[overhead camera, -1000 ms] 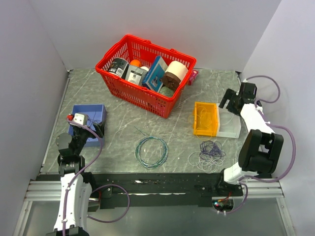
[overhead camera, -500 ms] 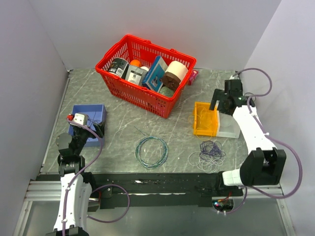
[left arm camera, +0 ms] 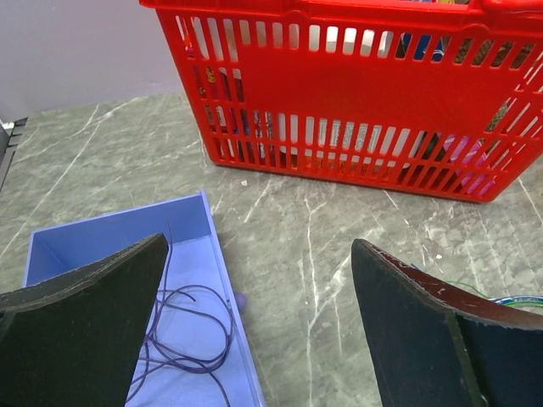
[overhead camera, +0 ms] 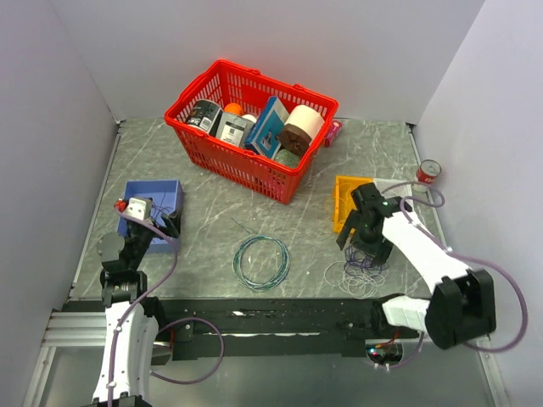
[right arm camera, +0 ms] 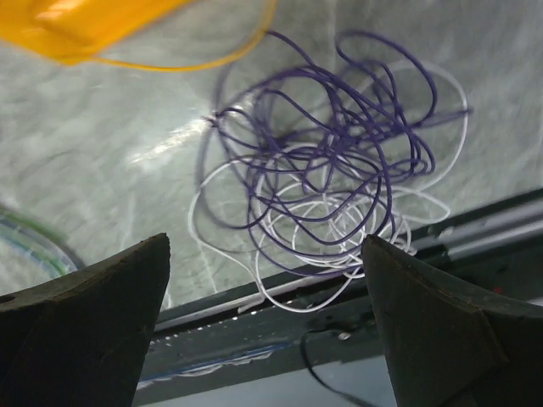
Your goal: Untangle the cables
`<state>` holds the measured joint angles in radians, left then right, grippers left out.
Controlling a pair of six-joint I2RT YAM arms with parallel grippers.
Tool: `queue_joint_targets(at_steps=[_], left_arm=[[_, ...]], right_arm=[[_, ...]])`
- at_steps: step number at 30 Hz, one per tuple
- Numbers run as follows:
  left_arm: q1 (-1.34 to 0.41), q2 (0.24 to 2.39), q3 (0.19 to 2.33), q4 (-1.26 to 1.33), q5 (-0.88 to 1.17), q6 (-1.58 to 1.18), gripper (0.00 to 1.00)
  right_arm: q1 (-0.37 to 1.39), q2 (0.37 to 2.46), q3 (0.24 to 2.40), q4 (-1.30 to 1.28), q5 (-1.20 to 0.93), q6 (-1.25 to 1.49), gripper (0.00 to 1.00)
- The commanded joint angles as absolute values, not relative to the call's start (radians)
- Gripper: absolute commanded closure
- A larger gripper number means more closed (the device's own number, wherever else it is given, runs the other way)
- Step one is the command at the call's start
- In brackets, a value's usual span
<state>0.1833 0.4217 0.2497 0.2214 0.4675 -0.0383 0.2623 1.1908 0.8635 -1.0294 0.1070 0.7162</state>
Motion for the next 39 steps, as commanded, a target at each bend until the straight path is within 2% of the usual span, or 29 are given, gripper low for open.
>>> queue_joint_targets(at_steps=[1,10,12,13,14,16,17,24,29,34,39], left_arm=[[0.181,0.402,0.244,0.267,0.482,-0.038,0.04],[0.183,0.399,0.247,0.264,0.460,-0.035,0.04],[0.183,0.399,0.245,0.268,0.459,-0.037,0.04],[0.183,0.397,0.245,0.268,0.460,-0.037,0.04],[0.183,0.399,0.245,0.268,0.460,-0.037,0.04],[0.183,0.397,0.249,0.264,0.462,-0.038,0.04],[0.183,0.396,0.249,0.264,0.460,-0.037,0.04],[0.181,0.388,0.247,0.268,0.457,-0.037,0.04],[0.181,0.390,0.245,0.271,0.459,-0.038,0.04],[0.183,0.388,0.247,0.270,0.457,-0.035,0.04],[0.181,0.393,0.248,0.272,0.451,-0.040,0.04]], right_arm=[[0.268,1.331,0.845,-1.110,0.172,0.957,0.00],[0.282,1.463,0.720,-0.921,0.110,0.980,0.00],[0.282,1.476,0.707,-0.864,0.098,0.968,0.08],[0.285,1.470,0.701,-0.848,0.091,0.962,0.15],[0.285,1.467,0.698,-0.829,0.078,0.953,0.39],[0.288,1.460,0.689,-0.799,0.040,0.924,0.72],[0.288,1.456,0.684,-0.792,0.023,0.911,1.00],[0.385,1.350,0.745,-0.782,-0.058,0.772,1.00],[0.540,1.296,0.965,-0.841,0.081,0.672,1.00],[0.580,1.270,1.106,-0.814,0.064,0.537,1.00],[0.739,1.307,1.257,-0.795,0.060,0.338,1.00]])
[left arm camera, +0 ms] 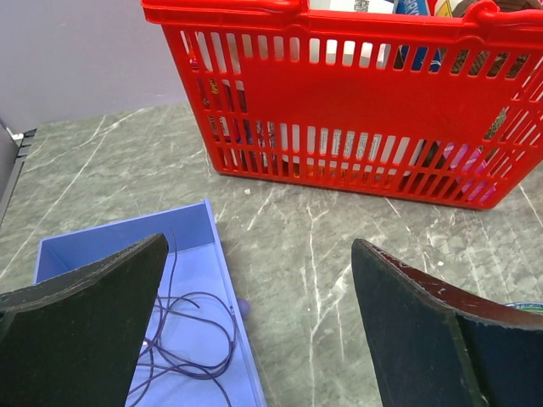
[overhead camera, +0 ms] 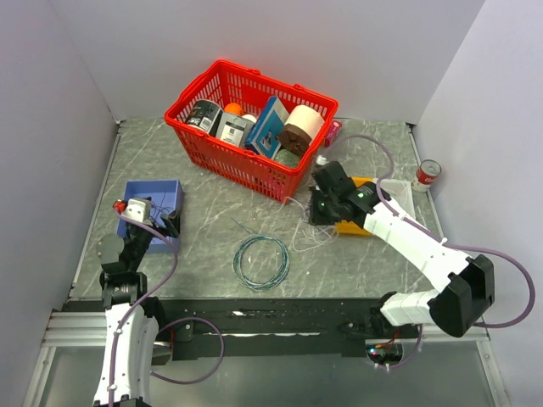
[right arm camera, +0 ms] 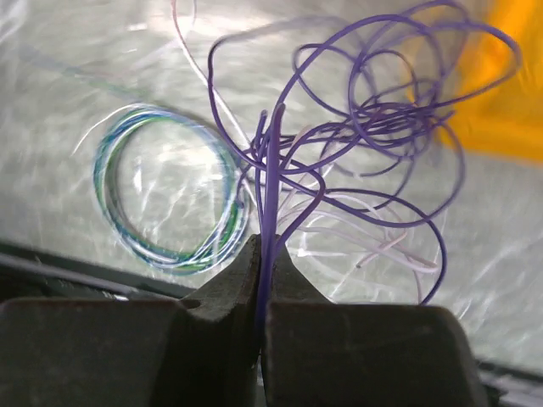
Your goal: Untangle the cables
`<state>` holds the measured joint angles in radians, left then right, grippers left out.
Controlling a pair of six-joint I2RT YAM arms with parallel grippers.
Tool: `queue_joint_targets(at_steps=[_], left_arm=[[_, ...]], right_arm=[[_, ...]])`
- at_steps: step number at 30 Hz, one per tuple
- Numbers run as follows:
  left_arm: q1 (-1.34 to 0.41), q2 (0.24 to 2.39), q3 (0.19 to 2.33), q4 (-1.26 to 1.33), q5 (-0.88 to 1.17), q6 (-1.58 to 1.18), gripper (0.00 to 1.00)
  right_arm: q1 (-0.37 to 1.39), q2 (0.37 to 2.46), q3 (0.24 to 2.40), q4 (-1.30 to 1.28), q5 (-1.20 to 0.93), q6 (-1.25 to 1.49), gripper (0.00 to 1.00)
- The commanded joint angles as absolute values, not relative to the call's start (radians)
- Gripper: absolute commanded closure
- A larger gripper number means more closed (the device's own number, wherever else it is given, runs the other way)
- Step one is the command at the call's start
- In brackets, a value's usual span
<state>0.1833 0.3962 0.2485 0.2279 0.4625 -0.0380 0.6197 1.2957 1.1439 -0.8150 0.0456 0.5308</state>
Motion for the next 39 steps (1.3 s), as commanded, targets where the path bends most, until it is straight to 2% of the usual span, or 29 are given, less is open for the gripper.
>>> queue_joint_targets(at_steps=[1,4,9,12,18,20,23,27,31,35,36,37,39], left_arm=[[0.183,0.394,0.249,0.272,0.453,-0.041,0.04],[0.183,0.394,0.252,0.268,0.465,-0.044,0.04],[0.186,0.394,0.259,0.264,0.480,-0.060,0.04],[0.189,0.388,0.273,0.244,0.546,-0.069,0.01],[0.192,0.388,0.336,0.206,0.885,-0.078,0.21],[0.193,0.414,0.379,0.195,1.066,-0.077,0.23],[0.190,0.455,0.443,0.166,1.236,-0.069,0.25],[0.181,0.497,0.529,0.014,1.255,0.038,0.37],[0.183,0.526,0.604,-0.133,1.285,0.112,0.43],[0.179,0.541,0.629,-0.170,1.279,0.129,0.39],[0.179,0.545,0.637,-0.149,1.240,0.136,0.34],[0.179,0.548,0.640,-0.120,1.211,0.126,0.32],[0.181,0.551,0.652,-0.045,1.140,0.098,0.34]], right_arm=[[0.767,1.313,1.282,-0.785,0.057,0.307,1.00],[0.856,1.335,1.371,-0.750,0.017,0.198,1.00],[0.876,1.388,1.462,-0.603,-0.249,0.112,1.00],[0.876,1.442,1.492,-0.542,-0.305,0.054,1.00],[0.874,1.477,1.496,-0.408,-0.393,-0.044,1.00],[0.873,1.480,1.488,-0.364,-0.405,-0.058,1.00],[0.873,1.488,1.467,-0.298,-0.445,-0.049,1.00],[0.871,1.517,1.494,-0.256,-0.407,0.044,1.00],[0.871,1.555,1.532,-0.242,-0.377,0.127,1.00],[0.870,1.549,1.510,-0.190,-0.409,0.120,1.00],[0.871,1.542,1.497,-0.154,-0.448,0.111,1.00],[0.871,1.526,1.485,-0.137,-0.477,0.086,1.00],[0.870,1.514,1.460,-0.121,-0.532,0.045,1.00]])
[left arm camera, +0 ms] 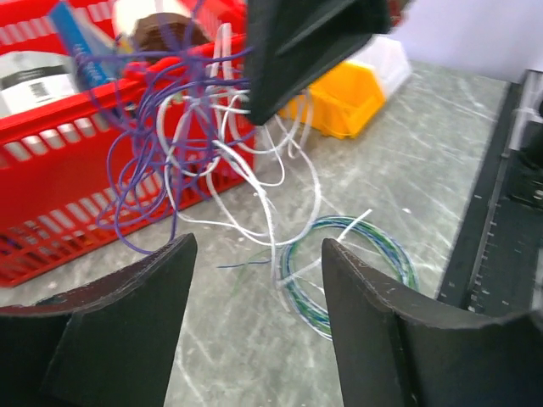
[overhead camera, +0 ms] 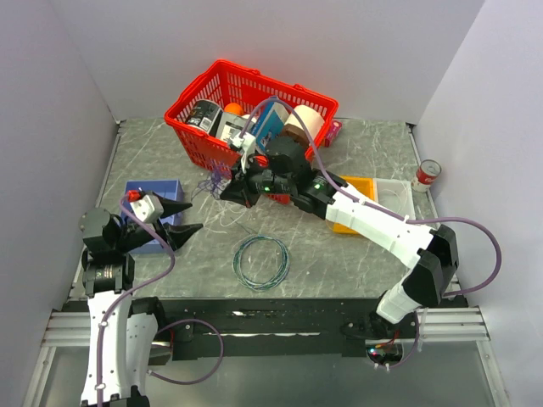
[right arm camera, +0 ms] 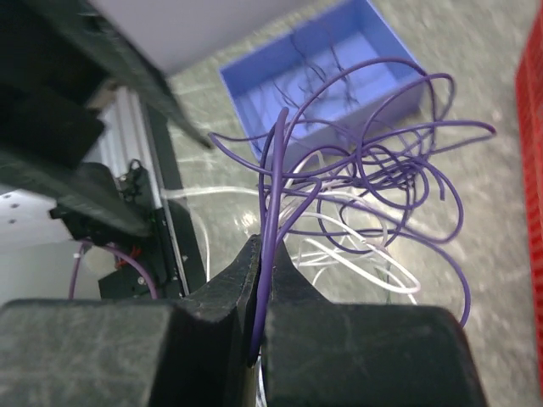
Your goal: Untangle the cables
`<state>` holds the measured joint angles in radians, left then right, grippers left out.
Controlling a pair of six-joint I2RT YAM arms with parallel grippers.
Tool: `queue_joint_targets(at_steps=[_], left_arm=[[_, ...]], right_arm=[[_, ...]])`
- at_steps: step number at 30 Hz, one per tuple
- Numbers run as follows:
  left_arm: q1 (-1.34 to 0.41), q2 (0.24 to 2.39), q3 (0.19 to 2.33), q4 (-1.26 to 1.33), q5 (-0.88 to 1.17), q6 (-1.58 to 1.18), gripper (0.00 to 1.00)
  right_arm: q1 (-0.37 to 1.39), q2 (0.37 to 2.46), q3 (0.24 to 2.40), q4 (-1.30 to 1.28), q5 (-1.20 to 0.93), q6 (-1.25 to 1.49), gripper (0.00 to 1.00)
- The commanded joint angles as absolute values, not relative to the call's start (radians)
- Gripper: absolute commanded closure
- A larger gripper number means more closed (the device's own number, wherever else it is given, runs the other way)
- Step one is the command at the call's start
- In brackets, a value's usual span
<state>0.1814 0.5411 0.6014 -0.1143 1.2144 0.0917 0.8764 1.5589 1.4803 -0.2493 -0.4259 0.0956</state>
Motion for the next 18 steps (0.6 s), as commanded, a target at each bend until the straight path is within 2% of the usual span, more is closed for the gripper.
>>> queue_joint_targets(at_steps=[1,4,7,11,14,15,17,18], left_arm=[[0.179,0.557,0.660,-0.008,1.111,0.097,0.35],[0.179,0.574,0.701,0.005,1.165,0.176,0.37],[0.181,0.581,0.745,-0.156,1.267,0.377,0.37],[0.181,0.583,0.782,-0.345,1.336,0.483,0.35],[0.179,0.581,0.801,-0.354,1.351,0.489,0.41],[0.179,0.581,0.811,-0.357,1.348,0.489,0.47],[0.179,0.580,0.822,-0.348,1.348,0.482,0.54],[0.179,0.578,0.836,-0.321,1.345,0.470,0.53]], right_arm=[[0.870,1.509,1.454,-0.124,-0.578,0.010,1.00],[0.870,1.519,1.456,-0.172,-0.600,-0.072,1.00],[0.871,1.534,1.477,-0.201,-0.612,-0.107,1.00],[0.868,1.543,1.489,-0.207,-0.633,-0.120,1.00],[0.868,1.552,1.493,-0.209,-0.637,-0.120,1.00],[0.870,1.552,1.493,-0.210,-0.632,-0.120,1.00],[0.867,1.554,1.485,-0.210,-0.632,-0.124,1.00],[0.865,1.554,1.482,-0.204,-0.632,-0.123,1.00]])
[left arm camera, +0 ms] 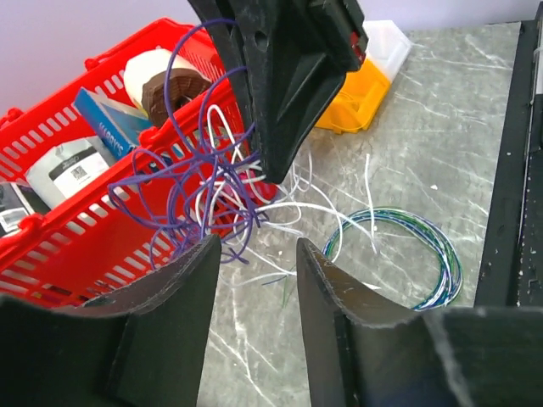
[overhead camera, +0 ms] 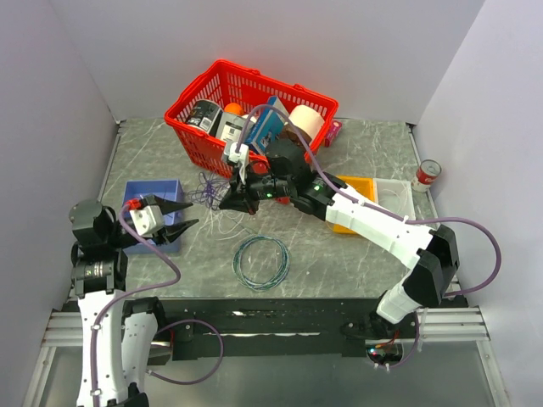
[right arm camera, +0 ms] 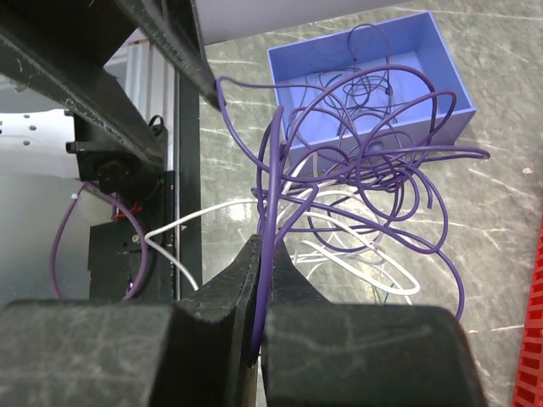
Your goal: Untangle the cables
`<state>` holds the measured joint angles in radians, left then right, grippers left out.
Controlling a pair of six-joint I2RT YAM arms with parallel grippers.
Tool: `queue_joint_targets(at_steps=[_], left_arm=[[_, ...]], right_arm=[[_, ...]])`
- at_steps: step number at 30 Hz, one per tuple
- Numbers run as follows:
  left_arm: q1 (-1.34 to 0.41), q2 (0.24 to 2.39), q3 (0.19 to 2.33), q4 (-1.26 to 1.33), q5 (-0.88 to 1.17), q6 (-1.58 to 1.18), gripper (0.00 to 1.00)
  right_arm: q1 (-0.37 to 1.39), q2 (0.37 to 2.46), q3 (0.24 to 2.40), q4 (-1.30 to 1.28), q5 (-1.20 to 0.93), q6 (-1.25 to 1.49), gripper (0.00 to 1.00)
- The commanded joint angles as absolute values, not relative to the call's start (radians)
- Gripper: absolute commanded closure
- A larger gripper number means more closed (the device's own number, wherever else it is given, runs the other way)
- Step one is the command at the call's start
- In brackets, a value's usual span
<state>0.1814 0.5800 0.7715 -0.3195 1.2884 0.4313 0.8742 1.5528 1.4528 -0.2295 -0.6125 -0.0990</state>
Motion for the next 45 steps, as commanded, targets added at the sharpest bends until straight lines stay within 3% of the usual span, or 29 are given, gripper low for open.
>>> queue_joint_targets(at_steps=[1,5,12,19,25,29,33,45], left_arm=[[0.181,0.575,0.844,-0.287,1.345,0.447,0.52],[0.184,0.580,0.859,-0.141,1.376,0.298,0.42],[0.187,0.592,0.861,-0.270,1.235,0.498,0.32],[0.176,0.618,0.824,-0.241,1.118,0.535,0.42],[0.161,0.618,0.801,-0.371,1.074,0.747,0.46],[0.158,0.612,0.790,-0.284,1.077,0.664,0.61],[0.158,0.614,0.796,-0.339,1.121,0.699,0.51],[0.156,0.611,0.801,-0.307,1.125,0.591,0.49]], right_arm=[[0.865,1.558,1.480,-0.207,-0.634,-0.120,1.00],[0.862,1.566,1.493,-0.219,-0.632,-0.117,1.00],[0.862,1.549,1.480,-0.207,-0.630,-0.115,1.00],[0.862,1.546,1.480,-0.195,-0.641,-0.100,1.00],[0.862,1.549,1.505,-0.198,-0.646,-0.098,1.00],[0.862,1.554,1.517,-0.207,-0.649,-0.100,1.00],[0.862,1.540,1.511,-0.201,-0.644,-0.100,1.00],[0.858,1.588,1.566,-0.256,-0.540,-0.109,1.00]])
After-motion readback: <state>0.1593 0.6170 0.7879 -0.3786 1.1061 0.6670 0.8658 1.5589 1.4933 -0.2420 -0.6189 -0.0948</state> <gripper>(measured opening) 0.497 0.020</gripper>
